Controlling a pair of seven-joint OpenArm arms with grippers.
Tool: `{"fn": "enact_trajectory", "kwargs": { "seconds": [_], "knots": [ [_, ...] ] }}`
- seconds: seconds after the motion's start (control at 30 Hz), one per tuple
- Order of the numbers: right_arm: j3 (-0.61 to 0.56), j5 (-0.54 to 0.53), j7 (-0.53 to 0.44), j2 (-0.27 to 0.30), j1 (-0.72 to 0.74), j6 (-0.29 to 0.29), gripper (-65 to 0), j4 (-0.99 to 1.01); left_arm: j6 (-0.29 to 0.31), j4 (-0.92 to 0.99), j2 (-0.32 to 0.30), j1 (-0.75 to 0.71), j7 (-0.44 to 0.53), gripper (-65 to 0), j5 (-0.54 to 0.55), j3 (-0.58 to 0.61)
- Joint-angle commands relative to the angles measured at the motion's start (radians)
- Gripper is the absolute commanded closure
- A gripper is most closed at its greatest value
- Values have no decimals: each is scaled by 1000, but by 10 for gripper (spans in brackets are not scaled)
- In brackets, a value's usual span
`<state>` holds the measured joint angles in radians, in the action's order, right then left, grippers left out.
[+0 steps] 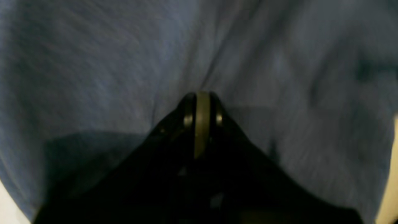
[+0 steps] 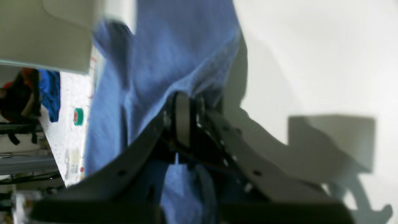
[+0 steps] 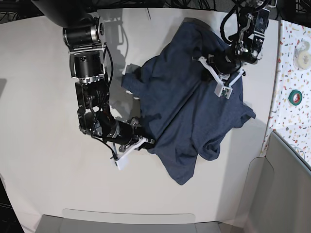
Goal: Layout the t-shirt on the table in an organized manner, then fold the t-shirt properly
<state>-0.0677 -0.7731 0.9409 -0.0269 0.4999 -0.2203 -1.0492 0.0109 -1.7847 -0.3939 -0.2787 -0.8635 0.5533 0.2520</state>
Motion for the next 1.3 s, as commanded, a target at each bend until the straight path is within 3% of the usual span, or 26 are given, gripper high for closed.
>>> {"fn": "enact_trajectory", "kwargs": {
  "seconds": [0.0, 0.17, 0.47, 0.7, 0.9, 1.0, 1.17, 1.27],
  "knots": [
    [27, -6, -49, 22, 49, -3, 0, -21, -1, -30, -9, -18, -53, -1, -6, 20],
    [141, -6, -49, 69, 81, -3, 0, -21, 1, -129, -23, -46, -132, -1, -6, 100],
    [187, -6, -49, 129, 58, -4, 0, -22, 1, -234, -144, 48, -159, -1, -6, 393],
    [187, -7, -47, 181, -54, -4, 0, -158, -1, -234, -145, 71, -159, -1, -6, 402],
    [191, -10, -47, 258, -160, -3, 0, -329, -4, -241, -142, 54, -150, 0, -6, 270],
    [257, -10, -46, 275, -226, 2, 0, -449, -6, -274, -136, 14, -145, 0, -6, 152],
    [405, -10, -44, 265, -310, 3, 0, -610, -2, -289, -26, -26, -145, 0, -6, -85],
    [426, -10, -44, 262, -341, 3, 0, -681, -1, -289, 16, -29, -145, 0, -6, -148]
  ]
}}
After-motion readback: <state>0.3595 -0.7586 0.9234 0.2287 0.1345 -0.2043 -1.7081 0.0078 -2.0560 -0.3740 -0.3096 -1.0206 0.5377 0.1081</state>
